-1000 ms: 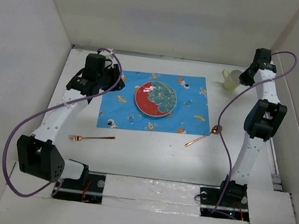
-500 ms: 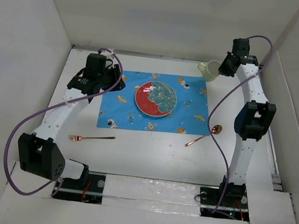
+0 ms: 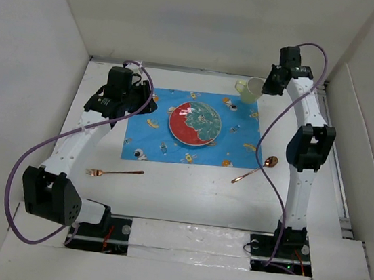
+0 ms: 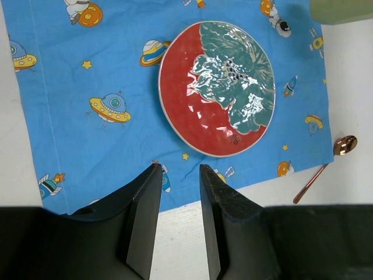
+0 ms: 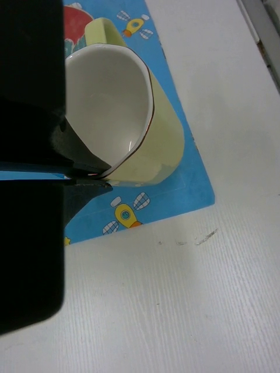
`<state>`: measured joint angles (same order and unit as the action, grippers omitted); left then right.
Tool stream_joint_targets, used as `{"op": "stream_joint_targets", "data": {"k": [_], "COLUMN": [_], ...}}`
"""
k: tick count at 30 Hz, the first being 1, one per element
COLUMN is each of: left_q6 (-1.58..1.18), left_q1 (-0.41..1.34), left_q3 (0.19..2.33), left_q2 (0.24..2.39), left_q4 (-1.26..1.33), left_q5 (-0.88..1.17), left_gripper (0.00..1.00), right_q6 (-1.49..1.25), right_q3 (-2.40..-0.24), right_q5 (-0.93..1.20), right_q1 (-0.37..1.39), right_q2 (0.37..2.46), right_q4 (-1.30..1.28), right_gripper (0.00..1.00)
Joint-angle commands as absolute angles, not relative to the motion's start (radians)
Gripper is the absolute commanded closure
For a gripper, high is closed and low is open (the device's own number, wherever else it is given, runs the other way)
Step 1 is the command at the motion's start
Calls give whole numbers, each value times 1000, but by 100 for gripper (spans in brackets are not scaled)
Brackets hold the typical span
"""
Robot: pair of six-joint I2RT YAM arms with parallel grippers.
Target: Set the dinner table for one person
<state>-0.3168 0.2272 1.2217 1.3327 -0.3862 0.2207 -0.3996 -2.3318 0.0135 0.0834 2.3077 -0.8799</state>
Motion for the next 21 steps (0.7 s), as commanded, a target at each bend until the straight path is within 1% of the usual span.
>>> {"op": "stream_joint_targets", "data": {"k": [1,7,11,12,13,14,15,17,19,21], "left_q6": [-321,-322,-322,-322,-324,-324,-324,-325,-324,-324], "left_q1": [225,225,225,225,225,225,225,225,225,225], "left_q3": [1232,1230,1226,1226,1223,1223,1220,1218,1218,1219], "left_q2": [1299,1299,1296,1295,1292,1292,1290,1289,1287,1287], "left_q4": [-362,-362,-364,-365,-365,-365,-364,-365,-365,-367], "left_q5": [222,224,224,221,219,219,219,219,218,216], "left_gripper": [71,71,71,71,71,71,71,71,71,71], "right_q6": [-413,-414,-420,-422,-425,-425,-429,-433,-433,-434], "right_q3": [-2408,-2367,-2388,-2391,-2396,-2396,-2396,-2399,-2411,-2422], "right_q5": [31,28,25,28,32,32,34,34,34,40], "right_q1": [84,84,84,84,84,84,84,84,84,84], "right_q2": [2315,2319,2339,2345,2350,2352,2350,2350,2350,2345], "right_q4": [-874,-873,-894,-894,-897,-897,-896,-893,-891,-893], "right_gripper": [100,100,100,98,86,86,79,73,71,67]}}
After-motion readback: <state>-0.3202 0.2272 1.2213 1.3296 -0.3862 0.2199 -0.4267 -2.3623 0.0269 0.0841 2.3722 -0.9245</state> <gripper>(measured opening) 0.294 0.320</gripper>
